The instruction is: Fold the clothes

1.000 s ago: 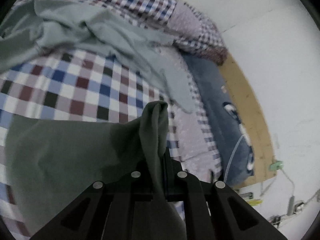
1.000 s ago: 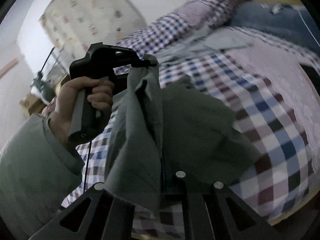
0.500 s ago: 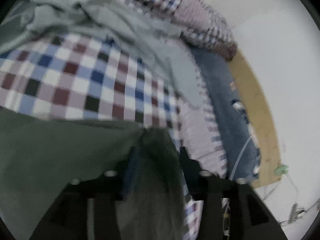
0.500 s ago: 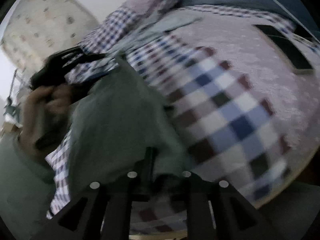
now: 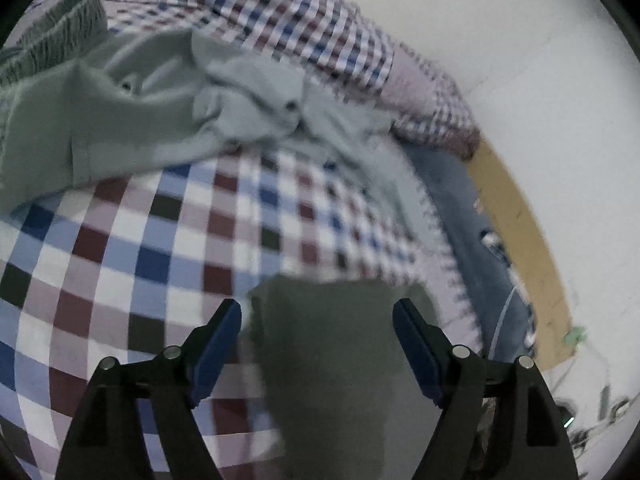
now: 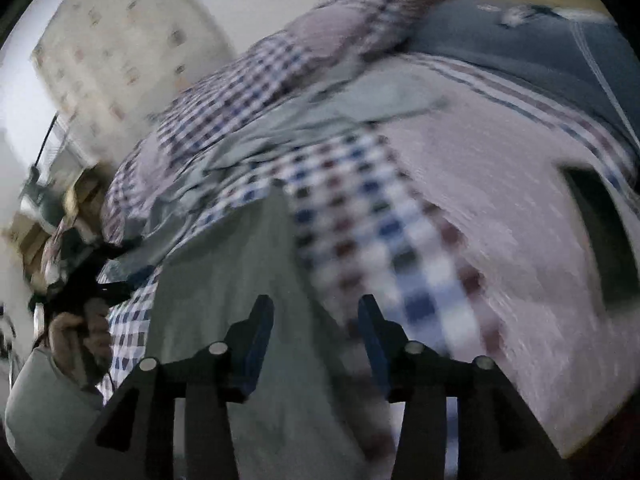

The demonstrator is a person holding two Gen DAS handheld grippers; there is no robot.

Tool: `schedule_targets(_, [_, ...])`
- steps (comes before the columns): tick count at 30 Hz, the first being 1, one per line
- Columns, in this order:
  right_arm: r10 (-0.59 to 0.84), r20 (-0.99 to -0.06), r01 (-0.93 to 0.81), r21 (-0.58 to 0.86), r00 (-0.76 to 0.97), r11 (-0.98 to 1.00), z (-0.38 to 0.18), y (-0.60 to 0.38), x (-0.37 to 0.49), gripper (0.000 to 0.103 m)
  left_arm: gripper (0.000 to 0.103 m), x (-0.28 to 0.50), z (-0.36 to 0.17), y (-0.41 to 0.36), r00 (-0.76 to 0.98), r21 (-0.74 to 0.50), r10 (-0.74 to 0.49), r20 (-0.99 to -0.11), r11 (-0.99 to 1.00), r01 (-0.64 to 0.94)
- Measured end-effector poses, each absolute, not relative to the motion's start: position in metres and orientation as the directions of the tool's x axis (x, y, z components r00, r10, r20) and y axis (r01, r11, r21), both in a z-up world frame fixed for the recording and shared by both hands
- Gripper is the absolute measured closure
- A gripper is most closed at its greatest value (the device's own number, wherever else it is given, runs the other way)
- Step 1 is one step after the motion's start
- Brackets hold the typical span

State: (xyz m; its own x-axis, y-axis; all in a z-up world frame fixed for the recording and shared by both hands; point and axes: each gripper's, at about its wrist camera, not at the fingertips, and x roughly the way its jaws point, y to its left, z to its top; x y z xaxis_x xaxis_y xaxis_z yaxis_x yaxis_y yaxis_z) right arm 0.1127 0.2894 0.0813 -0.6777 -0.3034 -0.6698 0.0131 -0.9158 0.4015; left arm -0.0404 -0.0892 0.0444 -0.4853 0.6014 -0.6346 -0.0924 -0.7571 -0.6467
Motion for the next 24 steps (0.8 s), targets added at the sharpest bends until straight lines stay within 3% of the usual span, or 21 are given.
schedule_targets(7, [-0.332,-0.723,0.112,0.336,-0.606,-0.935,0.066,0.265,0.002,0.052,0.026,-0.054,0.018,-0.077,-0.427,-0.654,0.629,-0.650,-0.749,-0.108])
schedule_targets(9, [-0.360,-0.735,0.125,0.356,-0.574,-0.926,0.058,0.261,-0.022,0.052,0.046,-0.059,0.013,-0.073,-0.417,-0.653,0.629,-0.656,-0.750,-0.106])
schedule_targets(13, [-0.427,-0.730,0.175,0.399,-0.534,-0.900,0.043,0.254,-0.058,0.052,0.073,-0.063,0.006,-0.077,-0.434,-0.671,0.633,-0.641,-0.737,-0.083])
schedule_targets(15, [-0.434,-0.730,0.202,0.388,-0.527,-0.899,0.038,0.251,-0.068,0.076,0.082,-0.062,0.005,-0.081,-0.455,-0.682,0.636,-0.623,-0.727,-0.083])
schedule_targets(16, [-0.432,-0.732,0.212,0.379,-0.527,-0.901,0.037,0.249,-0.072,0.100,0.084,-0.060,0.007,-0.082,-0.472,-0.678,0.631,-0.616,-0.730,-0.091])
schedule_targets(21, [-0.442,-0.700,0.262,0.356,-0.560,-0.897,0.044,0.235,-0.078,0.101,0.087,-0.048,0.014,-0.089,-0.559,-0.646,0.592,-0.581,-0.753,-0.125])
schedule_targets(24, [-0.230,-0.780,0.174,0.157,-0.582,-0.972,0.024,0.230,-0.088,0.097,0.082,-0.052,0.001,-0.093,-0.538,-0.646,0.586,-0.606,-0.757,-0.096])
